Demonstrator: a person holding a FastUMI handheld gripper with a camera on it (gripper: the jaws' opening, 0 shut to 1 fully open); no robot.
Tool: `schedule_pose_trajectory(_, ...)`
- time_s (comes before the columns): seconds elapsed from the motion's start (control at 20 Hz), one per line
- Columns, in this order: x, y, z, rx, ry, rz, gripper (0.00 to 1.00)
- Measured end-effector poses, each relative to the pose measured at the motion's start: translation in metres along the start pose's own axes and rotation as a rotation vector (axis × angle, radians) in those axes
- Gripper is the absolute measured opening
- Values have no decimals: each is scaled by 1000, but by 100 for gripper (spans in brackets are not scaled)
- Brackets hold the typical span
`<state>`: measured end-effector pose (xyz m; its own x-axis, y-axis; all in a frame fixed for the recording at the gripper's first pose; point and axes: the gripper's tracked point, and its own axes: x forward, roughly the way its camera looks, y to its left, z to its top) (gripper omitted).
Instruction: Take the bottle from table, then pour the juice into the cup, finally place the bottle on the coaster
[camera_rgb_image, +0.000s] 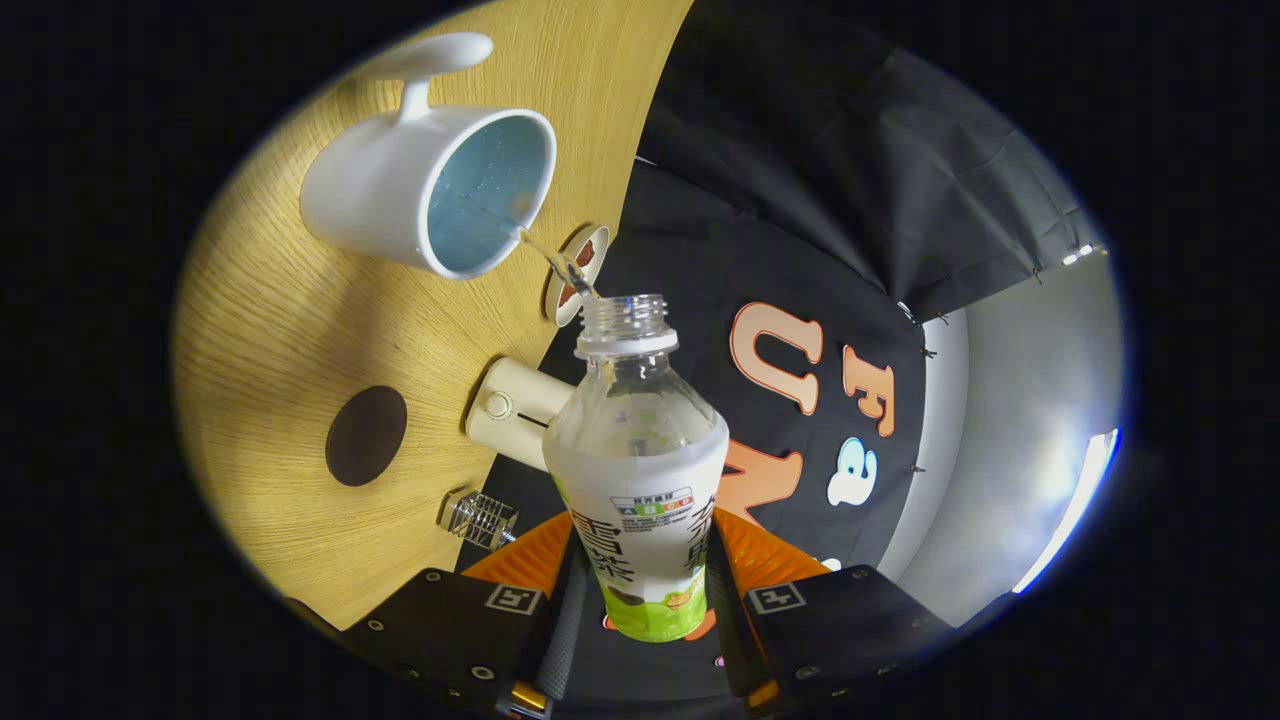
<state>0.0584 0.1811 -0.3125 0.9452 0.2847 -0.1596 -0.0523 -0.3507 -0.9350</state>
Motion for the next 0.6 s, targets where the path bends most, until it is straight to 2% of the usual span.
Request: schedule_pose_trajectory(0.6,1,-10,3,-99,-36,-16,60)
